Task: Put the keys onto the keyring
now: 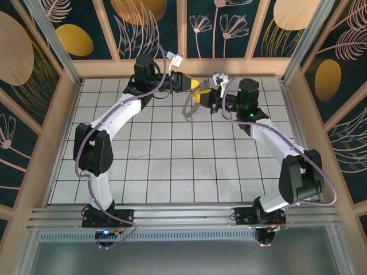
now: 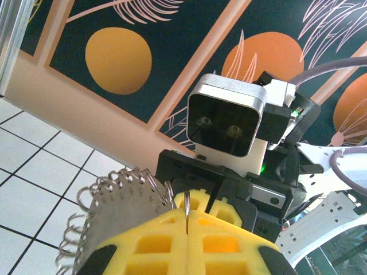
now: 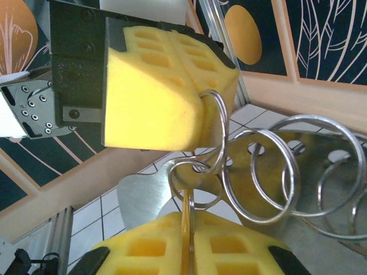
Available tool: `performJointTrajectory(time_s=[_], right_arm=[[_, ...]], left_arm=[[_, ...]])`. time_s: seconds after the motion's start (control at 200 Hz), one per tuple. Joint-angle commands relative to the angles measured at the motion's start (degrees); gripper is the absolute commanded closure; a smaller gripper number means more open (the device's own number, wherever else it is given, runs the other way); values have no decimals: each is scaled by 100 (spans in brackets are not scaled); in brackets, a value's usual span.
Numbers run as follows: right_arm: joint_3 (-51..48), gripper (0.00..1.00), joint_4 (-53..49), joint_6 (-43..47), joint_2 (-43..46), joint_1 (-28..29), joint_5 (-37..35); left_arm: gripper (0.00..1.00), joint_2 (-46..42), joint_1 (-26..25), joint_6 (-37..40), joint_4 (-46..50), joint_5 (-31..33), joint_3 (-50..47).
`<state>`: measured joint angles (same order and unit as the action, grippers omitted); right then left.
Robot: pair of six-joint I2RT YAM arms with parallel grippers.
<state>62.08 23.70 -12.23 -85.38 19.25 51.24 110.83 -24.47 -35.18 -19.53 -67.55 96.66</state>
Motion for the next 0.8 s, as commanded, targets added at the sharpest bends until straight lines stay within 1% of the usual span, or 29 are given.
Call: performJointTrajectory(time_s=[0.0, 0.245, 0.525, 0.796], right_arm=[[-100, 100, 31, 60, 192, 53, 158], [-148, 100, -22, -8, 225, 53, 149], [-8, 100, -498, 164, 267, -83, 61], [245, 100, -973, 370, 248, -174, 83]], left_arm=[[100, -237, -39, -42, -386, 14, 12], [100, -383, -36, 21, -461, 388, -170], [100, -550, -40, 954, 419, 888, -187], [100, -562, -40, 1402, 835, 1059, -231]])
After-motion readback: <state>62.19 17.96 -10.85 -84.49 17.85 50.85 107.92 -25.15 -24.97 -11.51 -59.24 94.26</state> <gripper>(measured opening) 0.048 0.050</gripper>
